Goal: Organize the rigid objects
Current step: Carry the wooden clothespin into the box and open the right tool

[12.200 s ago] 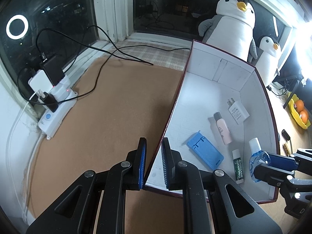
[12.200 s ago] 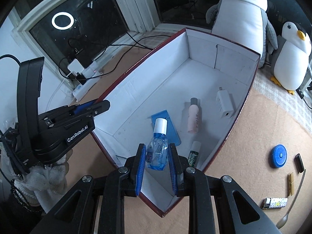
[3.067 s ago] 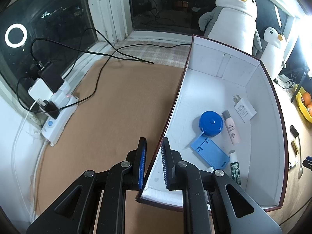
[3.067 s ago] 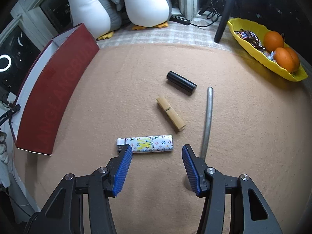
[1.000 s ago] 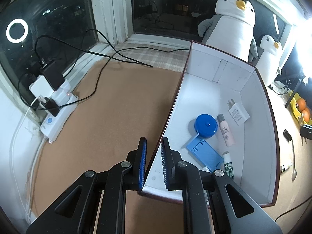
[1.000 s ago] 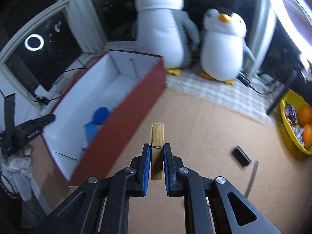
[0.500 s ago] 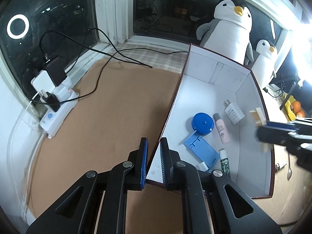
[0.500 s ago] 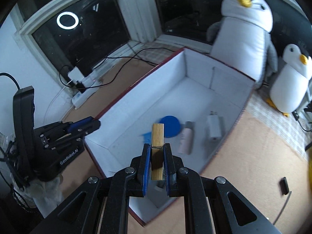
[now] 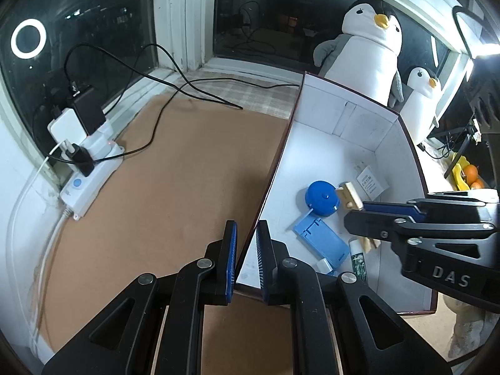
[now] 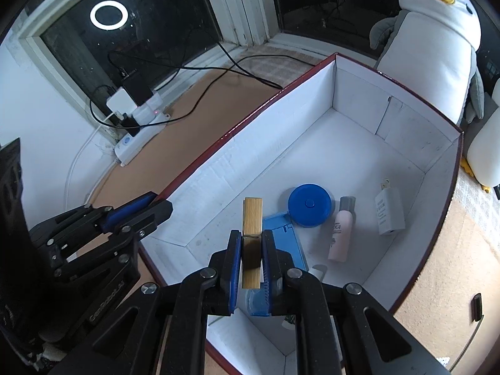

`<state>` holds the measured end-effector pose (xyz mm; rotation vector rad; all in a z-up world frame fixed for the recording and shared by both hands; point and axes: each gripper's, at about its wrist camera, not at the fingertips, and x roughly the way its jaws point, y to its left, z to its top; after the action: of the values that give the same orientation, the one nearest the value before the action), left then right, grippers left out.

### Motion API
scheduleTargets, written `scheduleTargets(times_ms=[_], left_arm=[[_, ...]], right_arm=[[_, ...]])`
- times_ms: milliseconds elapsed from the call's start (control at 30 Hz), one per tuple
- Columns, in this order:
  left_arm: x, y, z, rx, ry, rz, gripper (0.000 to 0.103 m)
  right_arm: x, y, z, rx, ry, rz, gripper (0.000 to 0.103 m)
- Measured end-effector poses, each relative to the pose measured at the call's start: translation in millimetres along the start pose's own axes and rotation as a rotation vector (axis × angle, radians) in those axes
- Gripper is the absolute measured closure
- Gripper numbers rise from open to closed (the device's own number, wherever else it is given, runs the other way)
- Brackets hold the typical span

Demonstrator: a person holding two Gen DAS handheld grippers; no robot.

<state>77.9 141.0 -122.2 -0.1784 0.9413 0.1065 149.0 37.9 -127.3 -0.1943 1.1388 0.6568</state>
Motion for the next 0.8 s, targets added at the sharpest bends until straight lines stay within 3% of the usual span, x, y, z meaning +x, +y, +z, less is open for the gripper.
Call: scheduleTargets(times_ms=[433, 467, 533, 800], left_arm=[[0.3, 1.1, -0.4, -0.001, -0.001, -0.006, 0.092], [0.3, 1.2, -0.4, -0.001, -0.001, -0.005, 0.092], [0.4, 1.4, -0.6, -0.001, -0.001, -0.005, 0.092], [0.3, 2.0, -0.2, 0.002, 0.001, 0.0, 0.092]], right_arm=[[13.0, 6.8, 2.1, -0.014, 0.022, -0.01, 0.09], [12.8, 7.1, 2.4, -0.015, 0.022, -0.015, 0.088], [11.4, 6.8, 2.3, -0.012, 0.016, -0.022, 0.07], [2.6, -4.1, -0.6, 0.013, -0.001, -0.033, 0.068]])
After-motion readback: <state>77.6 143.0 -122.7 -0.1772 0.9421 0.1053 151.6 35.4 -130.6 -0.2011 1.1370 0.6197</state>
